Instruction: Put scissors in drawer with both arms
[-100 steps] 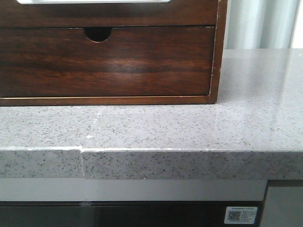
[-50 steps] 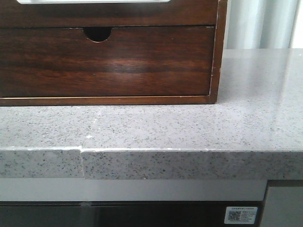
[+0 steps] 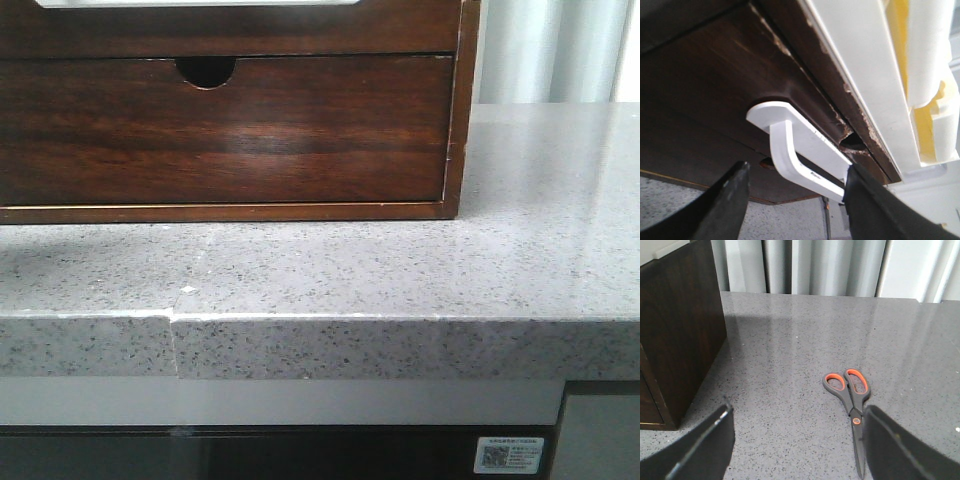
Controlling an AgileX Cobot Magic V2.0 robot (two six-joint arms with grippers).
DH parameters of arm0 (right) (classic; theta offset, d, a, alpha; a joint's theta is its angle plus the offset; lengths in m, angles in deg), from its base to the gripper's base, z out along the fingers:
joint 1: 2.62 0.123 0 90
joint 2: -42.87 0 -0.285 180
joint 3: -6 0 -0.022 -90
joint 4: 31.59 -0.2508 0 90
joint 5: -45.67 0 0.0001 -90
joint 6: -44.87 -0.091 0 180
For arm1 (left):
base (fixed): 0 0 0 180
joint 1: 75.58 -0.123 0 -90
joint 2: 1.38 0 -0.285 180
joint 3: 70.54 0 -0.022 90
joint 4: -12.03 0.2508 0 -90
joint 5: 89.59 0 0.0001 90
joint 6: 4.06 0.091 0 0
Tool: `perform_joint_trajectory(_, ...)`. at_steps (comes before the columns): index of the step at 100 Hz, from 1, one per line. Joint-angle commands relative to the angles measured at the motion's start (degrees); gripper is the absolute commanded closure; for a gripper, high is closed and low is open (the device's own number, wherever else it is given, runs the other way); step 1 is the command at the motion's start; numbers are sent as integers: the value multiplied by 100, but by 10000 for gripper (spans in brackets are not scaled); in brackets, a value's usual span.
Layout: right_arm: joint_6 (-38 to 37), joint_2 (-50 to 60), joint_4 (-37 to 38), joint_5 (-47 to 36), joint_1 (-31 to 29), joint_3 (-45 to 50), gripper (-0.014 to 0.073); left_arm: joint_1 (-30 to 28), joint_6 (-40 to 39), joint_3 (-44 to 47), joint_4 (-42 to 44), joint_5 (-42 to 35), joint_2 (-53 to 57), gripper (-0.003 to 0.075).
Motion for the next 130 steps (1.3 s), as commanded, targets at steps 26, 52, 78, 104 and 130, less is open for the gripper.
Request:
perform_joint_trajectory(26,15,-88,20,-476,-26,-186,111,-30,1096,-155,-1405,1036,-858,336)
perform_joint_trajectory(52,15,-88,20,-476,-26,-186,111,-30,1097,-167,-1405,1183,-1141,336)
perform_joint_trajectory(78,15,-88,20,-476,-26,-186,111,-30,1097,-480,-1405,1363,-1141,336)
perform_joint_trajectory(104,15,-88,20,-476,-26,-186,111,-30,1097,-503,-1405,1331,-1253,336)
perform_joint_trajectory(130,15,-88,20,-476,-26,-186,111,-30,1109,-503,-1405,1687,-1455,430)
